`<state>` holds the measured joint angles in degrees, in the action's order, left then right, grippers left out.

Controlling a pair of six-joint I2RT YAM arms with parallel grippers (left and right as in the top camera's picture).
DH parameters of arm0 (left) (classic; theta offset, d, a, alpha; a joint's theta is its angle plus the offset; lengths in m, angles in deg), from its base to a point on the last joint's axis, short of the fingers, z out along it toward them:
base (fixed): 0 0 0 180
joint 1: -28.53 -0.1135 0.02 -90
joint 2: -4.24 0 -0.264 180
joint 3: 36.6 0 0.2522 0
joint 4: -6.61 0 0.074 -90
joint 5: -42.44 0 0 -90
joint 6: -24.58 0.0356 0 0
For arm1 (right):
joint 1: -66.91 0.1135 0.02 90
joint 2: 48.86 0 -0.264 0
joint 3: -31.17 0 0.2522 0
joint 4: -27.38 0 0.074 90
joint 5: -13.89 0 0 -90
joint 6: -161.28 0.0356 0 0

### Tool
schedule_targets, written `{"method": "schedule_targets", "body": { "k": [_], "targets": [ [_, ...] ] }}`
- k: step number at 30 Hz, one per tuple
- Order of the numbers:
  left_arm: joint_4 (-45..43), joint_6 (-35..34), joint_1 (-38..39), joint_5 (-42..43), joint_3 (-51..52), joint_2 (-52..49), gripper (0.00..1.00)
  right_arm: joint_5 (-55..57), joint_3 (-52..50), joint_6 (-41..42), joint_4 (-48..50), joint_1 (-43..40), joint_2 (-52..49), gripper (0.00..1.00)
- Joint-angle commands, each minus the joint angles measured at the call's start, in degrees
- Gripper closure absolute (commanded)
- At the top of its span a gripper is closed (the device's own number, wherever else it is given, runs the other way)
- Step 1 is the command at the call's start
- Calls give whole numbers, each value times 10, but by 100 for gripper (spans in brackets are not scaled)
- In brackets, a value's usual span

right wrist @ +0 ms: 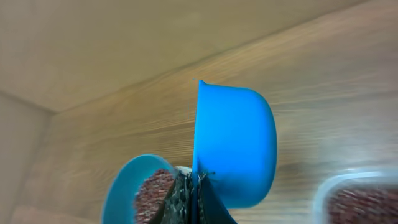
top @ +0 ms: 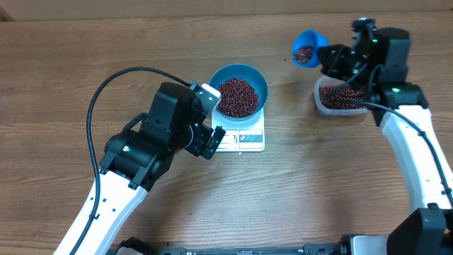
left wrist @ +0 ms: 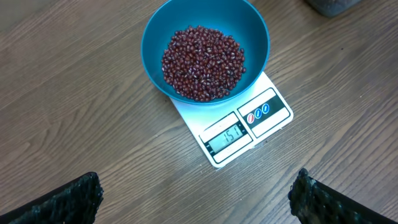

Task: Scoop item into bowl and weigh 150g on scale
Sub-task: 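Move the scoop back to the clear bean container, then dip the scoop into the beans with the right gripper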

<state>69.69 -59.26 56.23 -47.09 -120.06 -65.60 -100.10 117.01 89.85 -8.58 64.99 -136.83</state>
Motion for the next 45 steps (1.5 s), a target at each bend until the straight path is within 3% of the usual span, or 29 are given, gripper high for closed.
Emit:
{"method": "schedule_targets", "body": {
  "k": [1, 12, 15, 21, 28, 38, 45],
  "targets": [
    [-2, 7, -3, 6, -13, -3, 0, -1, 3, -21, -21, -40, 23, 96],
    [-2, 7, -3, 6, -13, -3, 0, 16, 3, -119, -116, -114, 28, 96],
    [-2, 7, -3, 6, -13, -3, 0, 31, 3, -181, -126, -113, 29, 96],
    [-2, 7, -3, 6, -13, -3, 0, 168, 3, -255, -143, -97, 29, 96],
    [-2, 7, -3, 6, -13, -3, 0, 246, 3, -356, -149, -49, 29, 96],
    [-2, 7, -3, 6, -13, -3, 0, 390, 3, -360, -148, 24, 29, 96],
    [-2, 7, -3, 6, -13, -3, 0, 407, 3, -339, -145, 34, 29, 96]
  ]
}}
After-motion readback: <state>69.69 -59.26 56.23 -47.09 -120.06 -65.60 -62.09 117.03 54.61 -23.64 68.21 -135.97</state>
